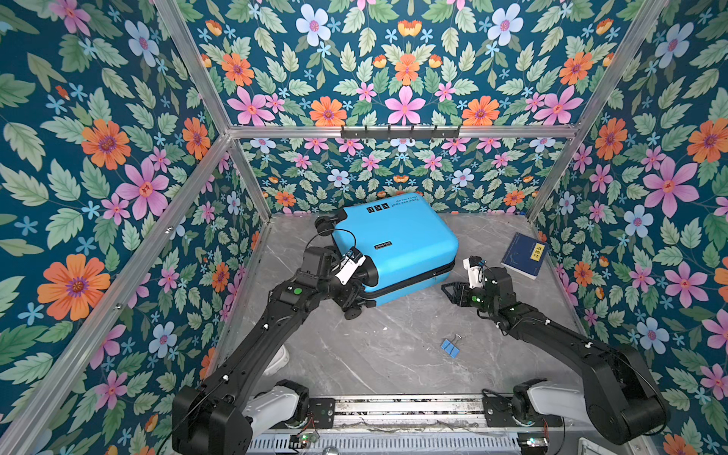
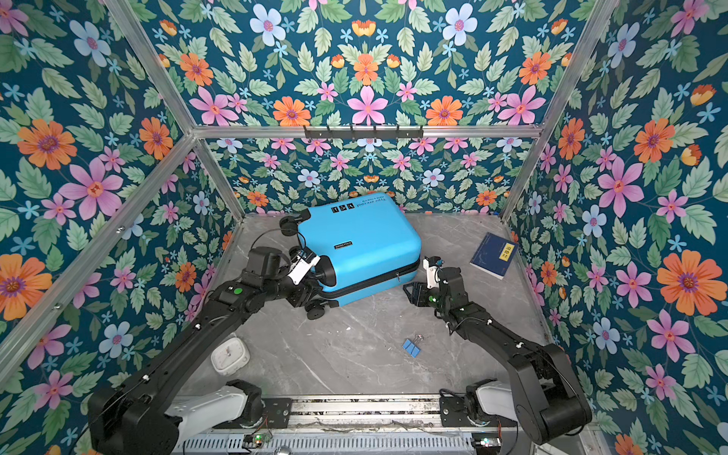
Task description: Pack the luggage
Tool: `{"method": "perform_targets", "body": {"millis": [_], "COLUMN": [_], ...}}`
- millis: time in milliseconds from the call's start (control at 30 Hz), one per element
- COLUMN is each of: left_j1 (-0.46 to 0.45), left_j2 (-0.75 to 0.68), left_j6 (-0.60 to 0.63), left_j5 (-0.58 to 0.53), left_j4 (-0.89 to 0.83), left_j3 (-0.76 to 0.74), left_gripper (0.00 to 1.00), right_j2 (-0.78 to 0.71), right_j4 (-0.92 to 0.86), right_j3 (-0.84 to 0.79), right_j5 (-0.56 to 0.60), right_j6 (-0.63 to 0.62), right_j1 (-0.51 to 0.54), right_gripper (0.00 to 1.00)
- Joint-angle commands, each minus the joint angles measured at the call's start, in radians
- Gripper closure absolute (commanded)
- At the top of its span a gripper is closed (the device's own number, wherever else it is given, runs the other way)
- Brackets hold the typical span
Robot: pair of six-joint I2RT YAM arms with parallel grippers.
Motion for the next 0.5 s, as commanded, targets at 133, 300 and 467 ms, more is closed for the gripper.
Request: {"method": "perform_targets", "body": {"millis": [133,300,467], "left_j1": [0.001,0.002,0.001], "left_j2": [-0.037,-0.029,-0.033], "left_j6": [-0.056,-0.059,-0.061], "left_j5": [0.055,0.055,0.059], "left_j4": [0.158,0.147,0.147], "left_j3": [0.025,0.032,0.032], "left_gripper": [1.00,1.00,1.00], "right_j2": [0.016,0.016,0.070], "right_j4": [0.139,0.111,0.022], "right_j3": [0.013,0.045,0.113], "right_j5": [0.000,0.049,0.127], "right_j6": [-0.078,-0.146,-0.155], "right_j1": [0.032,0.099,0.109], "right_gripper": [0.52,0.53,0.52]}}
